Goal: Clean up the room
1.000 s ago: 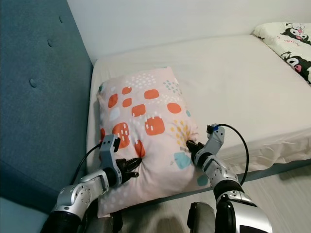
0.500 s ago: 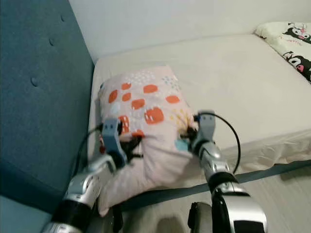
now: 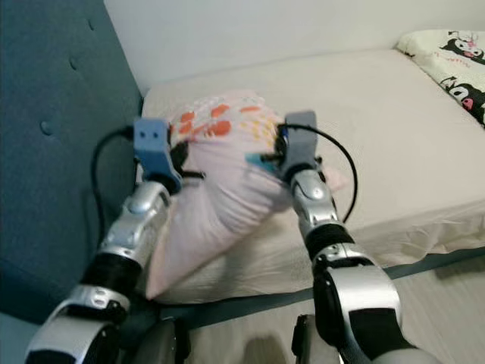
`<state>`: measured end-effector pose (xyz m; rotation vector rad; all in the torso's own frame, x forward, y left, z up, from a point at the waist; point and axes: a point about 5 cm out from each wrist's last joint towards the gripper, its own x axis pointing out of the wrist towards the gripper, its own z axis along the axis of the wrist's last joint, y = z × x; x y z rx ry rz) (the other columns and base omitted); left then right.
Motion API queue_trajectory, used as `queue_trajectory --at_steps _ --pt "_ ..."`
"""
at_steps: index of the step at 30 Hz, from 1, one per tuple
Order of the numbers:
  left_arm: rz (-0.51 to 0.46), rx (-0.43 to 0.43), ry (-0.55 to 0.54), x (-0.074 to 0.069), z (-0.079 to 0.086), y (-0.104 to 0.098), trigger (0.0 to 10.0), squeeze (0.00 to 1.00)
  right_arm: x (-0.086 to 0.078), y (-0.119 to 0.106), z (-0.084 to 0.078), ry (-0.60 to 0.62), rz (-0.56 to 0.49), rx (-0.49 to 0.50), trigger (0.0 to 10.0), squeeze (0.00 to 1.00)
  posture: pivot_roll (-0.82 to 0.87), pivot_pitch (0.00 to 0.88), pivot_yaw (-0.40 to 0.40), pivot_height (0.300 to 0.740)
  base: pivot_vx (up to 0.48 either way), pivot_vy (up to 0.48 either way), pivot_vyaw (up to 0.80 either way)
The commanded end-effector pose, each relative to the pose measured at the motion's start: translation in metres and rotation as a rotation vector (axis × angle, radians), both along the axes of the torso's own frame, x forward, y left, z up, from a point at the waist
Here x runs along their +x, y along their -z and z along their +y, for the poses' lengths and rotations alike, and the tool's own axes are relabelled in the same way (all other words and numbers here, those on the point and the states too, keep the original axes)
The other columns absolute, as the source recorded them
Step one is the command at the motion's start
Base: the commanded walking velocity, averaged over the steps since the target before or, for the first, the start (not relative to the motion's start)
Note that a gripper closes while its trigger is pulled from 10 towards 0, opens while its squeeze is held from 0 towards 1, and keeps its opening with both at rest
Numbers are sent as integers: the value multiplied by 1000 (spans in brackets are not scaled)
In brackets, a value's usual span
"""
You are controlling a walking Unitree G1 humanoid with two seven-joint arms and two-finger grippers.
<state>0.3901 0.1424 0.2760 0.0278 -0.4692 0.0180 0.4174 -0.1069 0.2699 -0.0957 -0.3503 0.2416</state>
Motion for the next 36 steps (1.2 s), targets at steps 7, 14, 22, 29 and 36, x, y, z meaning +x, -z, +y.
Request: queue_trajectory --at_steps 7,14,22,29,36 --pt "-70 60 -72 -8 15 4 0 0 -7 26 22 -83 27 -63 0 0 142 309 3 586 0 0 0" --pt "82 131 35 -34 -13 85 0 0 -22 111 -11 34 277 -79 0 0 150 324 8 586 0 0 0" --pt "165 160 68 -39 -33 114 0 0 -26 129 -42 144 368 -55 0 0 141 325 11 586 0 0 0" --pt "183 107 111 -39 -48 112 1059 0 -27 130 -76 286 395 41 0 0 146 323 11 586 0 0 0" --pt "177 133 101 -34 -46 110 0 0 -23 115 -94 348 378 82 0 0 141 324 18 586 0 0 0"
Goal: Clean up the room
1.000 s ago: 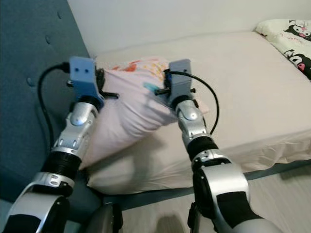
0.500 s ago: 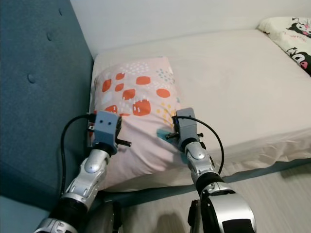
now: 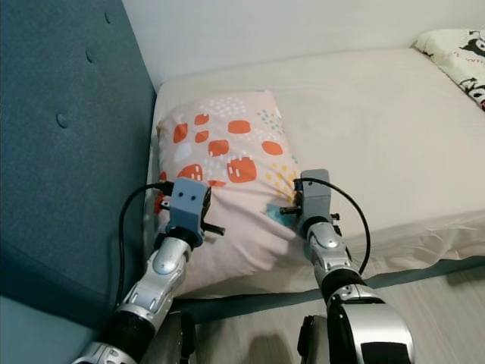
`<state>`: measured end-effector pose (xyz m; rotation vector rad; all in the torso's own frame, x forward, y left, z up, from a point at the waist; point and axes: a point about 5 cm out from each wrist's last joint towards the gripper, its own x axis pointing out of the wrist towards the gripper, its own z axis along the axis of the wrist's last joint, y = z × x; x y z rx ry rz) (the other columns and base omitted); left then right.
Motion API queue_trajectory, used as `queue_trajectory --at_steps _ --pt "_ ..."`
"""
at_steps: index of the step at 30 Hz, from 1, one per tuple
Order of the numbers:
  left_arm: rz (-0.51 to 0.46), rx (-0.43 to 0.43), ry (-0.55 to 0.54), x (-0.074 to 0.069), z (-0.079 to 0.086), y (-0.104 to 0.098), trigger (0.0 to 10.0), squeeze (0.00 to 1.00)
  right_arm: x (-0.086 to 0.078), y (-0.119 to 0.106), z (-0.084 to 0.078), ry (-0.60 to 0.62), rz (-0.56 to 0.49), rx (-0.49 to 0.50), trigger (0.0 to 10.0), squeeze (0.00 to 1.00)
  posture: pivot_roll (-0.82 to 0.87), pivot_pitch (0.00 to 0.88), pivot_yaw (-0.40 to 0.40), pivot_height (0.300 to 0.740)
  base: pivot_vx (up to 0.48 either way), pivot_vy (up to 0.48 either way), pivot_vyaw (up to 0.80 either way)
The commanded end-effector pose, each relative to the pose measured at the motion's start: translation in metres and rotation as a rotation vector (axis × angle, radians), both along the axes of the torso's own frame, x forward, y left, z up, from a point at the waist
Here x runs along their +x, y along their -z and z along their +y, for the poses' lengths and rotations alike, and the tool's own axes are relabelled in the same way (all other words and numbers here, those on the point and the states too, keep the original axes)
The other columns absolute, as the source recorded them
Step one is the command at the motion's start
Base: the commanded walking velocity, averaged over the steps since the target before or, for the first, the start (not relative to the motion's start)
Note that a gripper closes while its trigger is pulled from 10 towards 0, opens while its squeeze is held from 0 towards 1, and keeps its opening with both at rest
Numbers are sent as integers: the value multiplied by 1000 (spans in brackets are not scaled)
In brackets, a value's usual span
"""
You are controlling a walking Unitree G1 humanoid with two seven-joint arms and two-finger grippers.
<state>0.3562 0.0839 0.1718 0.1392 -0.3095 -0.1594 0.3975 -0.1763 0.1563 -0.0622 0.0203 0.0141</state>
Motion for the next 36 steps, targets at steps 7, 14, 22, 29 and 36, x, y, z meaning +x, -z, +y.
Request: queue_trajectory --at_steps 7,14,22,29,36 --pt "2 8 -74 11 25 -2 0 0 0 -3 -18 79 5 6 0 0 143 323 17 586 0 0 0" --pt "22 -13 -37 6 27 2 10000 1000 -1 1 -10 59 10 10 10000 1000 146 313 17 586 0 0 0" --pt "14 -72 41 -2 27 3 10000 0 -4 7 -11 110 -5 75 10000 0 127 294 21 586 0 0 0" --pt "-6 -134 76 -28 46 6 10000 0 -21 28 -17 216 -79 185 10000 0 89 244 31 586 0 0 0" --pt "29 -100 80 -53 57 25 10000 0 -47 46 -18 255 -167 164 10000 0 55 219 31 586 0 0 0"
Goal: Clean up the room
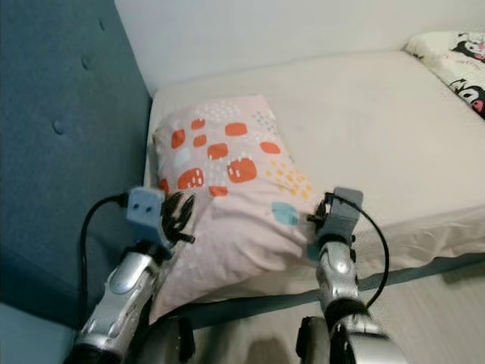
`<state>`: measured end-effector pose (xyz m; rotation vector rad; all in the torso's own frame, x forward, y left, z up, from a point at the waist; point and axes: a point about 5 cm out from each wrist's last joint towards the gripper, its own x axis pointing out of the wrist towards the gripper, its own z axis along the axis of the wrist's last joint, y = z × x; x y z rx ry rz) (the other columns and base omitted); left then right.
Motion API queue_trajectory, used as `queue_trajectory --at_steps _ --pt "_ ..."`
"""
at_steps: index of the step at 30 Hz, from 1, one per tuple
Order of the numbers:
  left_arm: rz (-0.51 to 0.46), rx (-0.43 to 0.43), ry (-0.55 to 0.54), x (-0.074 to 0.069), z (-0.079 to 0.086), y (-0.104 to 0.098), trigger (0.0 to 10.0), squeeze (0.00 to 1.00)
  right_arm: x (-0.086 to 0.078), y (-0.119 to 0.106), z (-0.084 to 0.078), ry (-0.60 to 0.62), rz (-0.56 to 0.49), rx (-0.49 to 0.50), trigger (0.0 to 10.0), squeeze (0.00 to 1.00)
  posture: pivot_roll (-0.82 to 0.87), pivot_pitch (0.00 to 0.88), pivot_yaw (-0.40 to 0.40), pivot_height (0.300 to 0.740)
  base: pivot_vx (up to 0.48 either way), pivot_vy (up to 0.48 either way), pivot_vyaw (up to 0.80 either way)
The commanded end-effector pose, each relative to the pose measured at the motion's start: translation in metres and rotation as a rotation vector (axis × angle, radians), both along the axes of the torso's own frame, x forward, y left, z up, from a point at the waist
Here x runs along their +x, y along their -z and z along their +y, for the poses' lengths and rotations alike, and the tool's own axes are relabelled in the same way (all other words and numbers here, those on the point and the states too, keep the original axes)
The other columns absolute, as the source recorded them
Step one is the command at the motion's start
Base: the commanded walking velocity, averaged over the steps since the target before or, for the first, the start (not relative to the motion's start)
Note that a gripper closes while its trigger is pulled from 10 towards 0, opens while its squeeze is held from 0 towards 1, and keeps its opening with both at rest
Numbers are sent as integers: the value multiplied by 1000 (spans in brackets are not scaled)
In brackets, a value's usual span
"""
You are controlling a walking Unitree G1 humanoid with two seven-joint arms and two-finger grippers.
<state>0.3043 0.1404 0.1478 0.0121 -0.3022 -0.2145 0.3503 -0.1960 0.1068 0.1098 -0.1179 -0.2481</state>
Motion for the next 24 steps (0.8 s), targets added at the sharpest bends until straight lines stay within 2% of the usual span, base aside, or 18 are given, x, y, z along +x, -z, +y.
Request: queue_trajectory --at_steps 1,3,4,6,8,13,15,18,21,24 --pt "12 18 9 -3 2 2 10000 0 -1 -3 3 -2 -27 -17 10000 0 55 219 31 586 0 0 0" --pt "40 38 -31 -9 10 11 10000 0 -12 0 4 -13 -51 -43 10000 0 38 198 26 586 0 0 0" --pt "40 38 -31 -9 10 11 10000 0 -12 0 4 -13 -51 -43 10000 0 38 198 26 586 0 0 0" --pt "78 39 -141 -16 31 19 10000 0 -29 2 10 -59 -87 -93 10000 0 32 189 24 586 0 0 0" --pt "95 22 -194 -18 42 21 10000 0 -38 6 14 -90 -87 -83 10000 0 27 175 20 586 0 0 0" --pt "135 5 -227 -15 45 28 10000 0 -42 14 14 -97 -52 -104 10000 0 22 159 8 586 0 0 0" --pt "190 23 -242 -11 44 39 10000 0 -44 25 16 -102 19 -185 10000 0 13 145 5 586 0 0 0" --pt "223 71 -250 -11 41 46 10000 0 -50 30 18 -130 36 -243 10000 0 6 136 8 586 0 0 0" --pt "233 101 -297 -11 39 50 10000 0 -55 32 22 -173 40 -224 10000 0 6 132 7 586 0 0 0" --pt "235 89 -293 -12 37 49 10000 0 -59 32 24 -197 50 -214 10000 0 3 130 7 586 0 0 0"
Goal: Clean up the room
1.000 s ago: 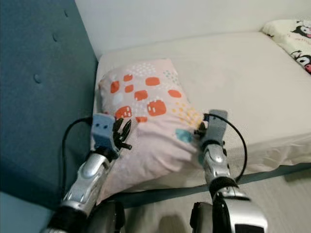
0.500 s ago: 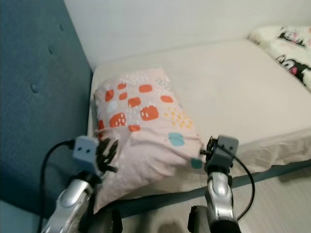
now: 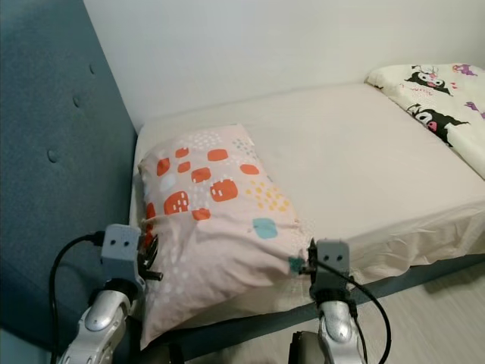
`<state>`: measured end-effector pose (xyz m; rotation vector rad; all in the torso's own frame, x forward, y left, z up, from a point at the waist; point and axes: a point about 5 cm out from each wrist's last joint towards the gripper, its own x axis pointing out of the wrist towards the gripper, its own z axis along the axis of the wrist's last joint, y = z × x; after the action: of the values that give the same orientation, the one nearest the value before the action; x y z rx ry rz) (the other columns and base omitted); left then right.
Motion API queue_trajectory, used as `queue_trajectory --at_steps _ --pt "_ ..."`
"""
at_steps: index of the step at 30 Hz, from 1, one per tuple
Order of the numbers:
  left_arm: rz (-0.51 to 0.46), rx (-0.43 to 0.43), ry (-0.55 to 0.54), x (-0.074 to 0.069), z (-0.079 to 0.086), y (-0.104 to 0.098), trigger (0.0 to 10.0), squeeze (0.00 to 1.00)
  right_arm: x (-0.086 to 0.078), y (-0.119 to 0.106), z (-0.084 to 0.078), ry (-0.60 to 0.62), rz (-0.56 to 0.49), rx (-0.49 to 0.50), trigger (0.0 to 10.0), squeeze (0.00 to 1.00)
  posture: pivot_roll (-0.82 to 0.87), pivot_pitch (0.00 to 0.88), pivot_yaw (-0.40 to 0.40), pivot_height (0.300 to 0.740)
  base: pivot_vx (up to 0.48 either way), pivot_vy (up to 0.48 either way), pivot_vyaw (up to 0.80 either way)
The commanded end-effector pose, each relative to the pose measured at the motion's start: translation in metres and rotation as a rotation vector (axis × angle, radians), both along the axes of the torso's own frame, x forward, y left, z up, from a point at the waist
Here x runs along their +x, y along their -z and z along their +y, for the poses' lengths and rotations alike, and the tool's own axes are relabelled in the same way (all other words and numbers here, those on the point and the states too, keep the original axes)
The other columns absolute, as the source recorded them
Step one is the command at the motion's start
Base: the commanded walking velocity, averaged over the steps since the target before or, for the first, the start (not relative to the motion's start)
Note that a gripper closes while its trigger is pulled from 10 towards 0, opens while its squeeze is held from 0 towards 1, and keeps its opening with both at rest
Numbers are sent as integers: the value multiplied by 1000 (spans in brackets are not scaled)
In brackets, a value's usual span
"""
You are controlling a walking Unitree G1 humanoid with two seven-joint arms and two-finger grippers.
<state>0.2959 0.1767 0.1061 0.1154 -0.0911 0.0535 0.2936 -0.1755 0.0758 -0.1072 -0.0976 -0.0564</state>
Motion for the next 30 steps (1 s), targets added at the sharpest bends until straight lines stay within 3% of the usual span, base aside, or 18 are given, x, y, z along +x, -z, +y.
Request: queue_trajectory --at_steps 1,2,11,30 --pt "36 1 -11 -3 1 8 10000 0 -2 1 3 -15 15 10 10000 0 3 130 7 586 0 0 0" --pt "18 3 36 -5 -6 3 10000 0 -7 1 3 -27 23 21 10000 0 8 133 2 586 0 0 0" --pt "-7 19 124 -8 -22 4 10000 0 -11 6 4 -36 50 21 10000 0 11 132 -5 621 0 0 0" --pt "4 0 150 -13 -29 7 10000 0 -12 5 7 -60 73 22 10000 0 14 135 -13 696 0 0 0"
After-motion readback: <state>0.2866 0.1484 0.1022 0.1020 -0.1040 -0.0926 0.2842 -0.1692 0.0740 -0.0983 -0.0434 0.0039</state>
